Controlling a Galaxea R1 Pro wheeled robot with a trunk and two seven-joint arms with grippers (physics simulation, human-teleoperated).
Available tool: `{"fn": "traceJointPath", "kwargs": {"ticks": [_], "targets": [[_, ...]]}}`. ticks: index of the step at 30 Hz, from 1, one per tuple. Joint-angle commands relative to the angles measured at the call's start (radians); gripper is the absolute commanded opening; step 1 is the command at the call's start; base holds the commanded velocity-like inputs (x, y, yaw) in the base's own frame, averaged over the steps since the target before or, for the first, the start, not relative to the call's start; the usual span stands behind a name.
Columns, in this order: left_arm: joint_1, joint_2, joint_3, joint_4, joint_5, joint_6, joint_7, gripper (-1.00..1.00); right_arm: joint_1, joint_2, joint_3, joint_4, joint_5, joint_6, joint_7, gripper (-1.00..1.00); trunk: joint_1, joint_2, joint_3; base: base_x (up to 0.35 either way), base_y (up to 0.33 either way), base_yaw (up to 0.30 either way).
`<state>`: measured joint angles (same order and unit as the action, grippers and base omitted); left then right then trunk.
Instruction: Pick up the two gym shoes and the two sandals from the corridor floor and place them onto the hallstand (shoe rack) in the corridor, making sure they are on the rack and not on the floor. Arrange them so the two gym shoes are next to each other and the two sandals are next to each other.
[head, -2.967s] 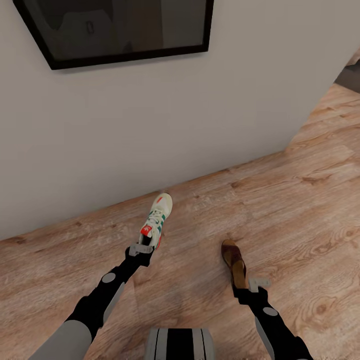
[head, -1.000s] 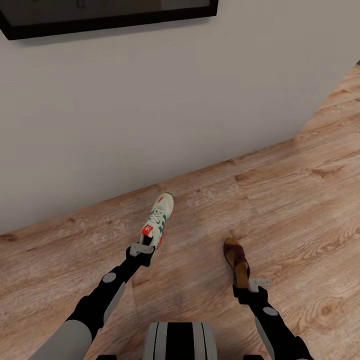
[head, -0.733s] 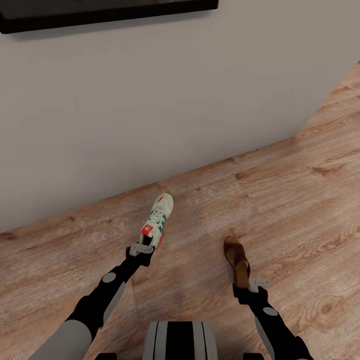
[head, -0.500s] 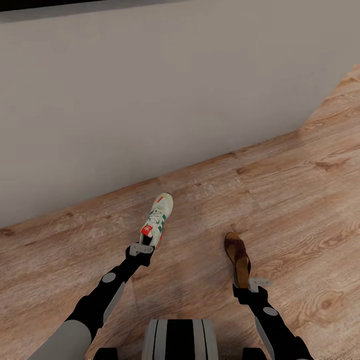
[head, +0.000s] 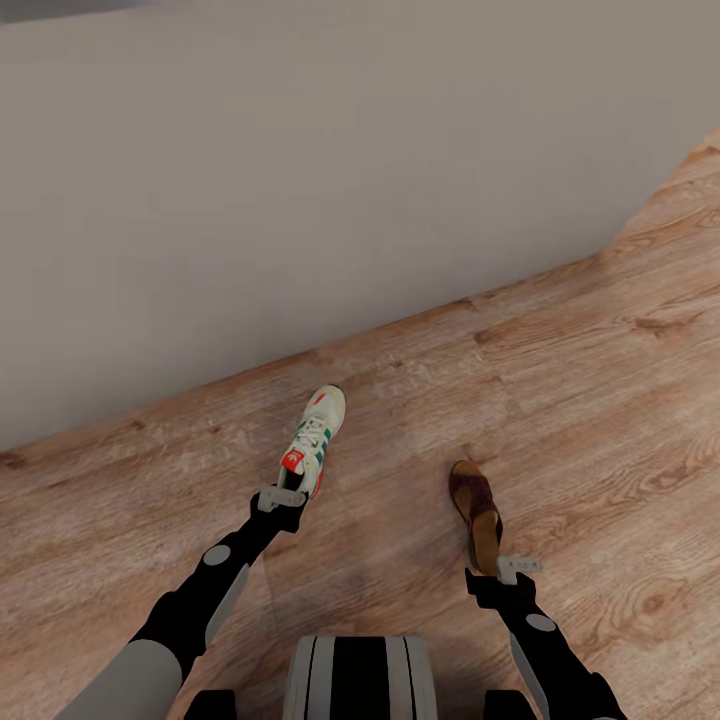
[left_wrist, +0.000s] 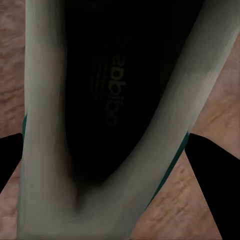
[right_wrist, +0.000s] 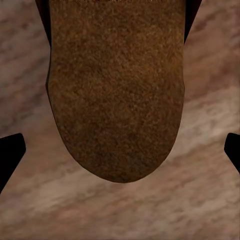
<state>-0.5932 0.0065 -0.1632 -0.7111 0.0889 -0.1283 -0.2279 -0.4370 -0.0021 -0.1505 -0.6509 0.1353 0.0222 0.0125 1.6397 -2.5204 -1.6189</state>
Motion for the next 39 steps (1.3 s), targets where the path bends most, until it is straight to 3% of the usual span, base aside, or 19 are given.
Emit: {"fn": "traceJointPath", "kwargs": {"ticks": [1, 39], "targets": [[0.0, 0.001, -0.003, 0.001, 0.009, -0.002, -0.002, -1.0, 0.0, 0.001, -0.003, -0.001, 0.01, 0.002, 0.001, 1.0, 0.0, 0.0, 0.0, 0.047, 0.0, 0.0], [0.0, 0.001, -0.002, 0.001, 0.009, -0.002, -0.002, -1.0, 0.0, -0.004, -0.004, -0.007, 0.01, 0.004, 0.003, 1.0, 0.0, 0.0, 0.0, 0.014, 0.0, 0.0]]}}
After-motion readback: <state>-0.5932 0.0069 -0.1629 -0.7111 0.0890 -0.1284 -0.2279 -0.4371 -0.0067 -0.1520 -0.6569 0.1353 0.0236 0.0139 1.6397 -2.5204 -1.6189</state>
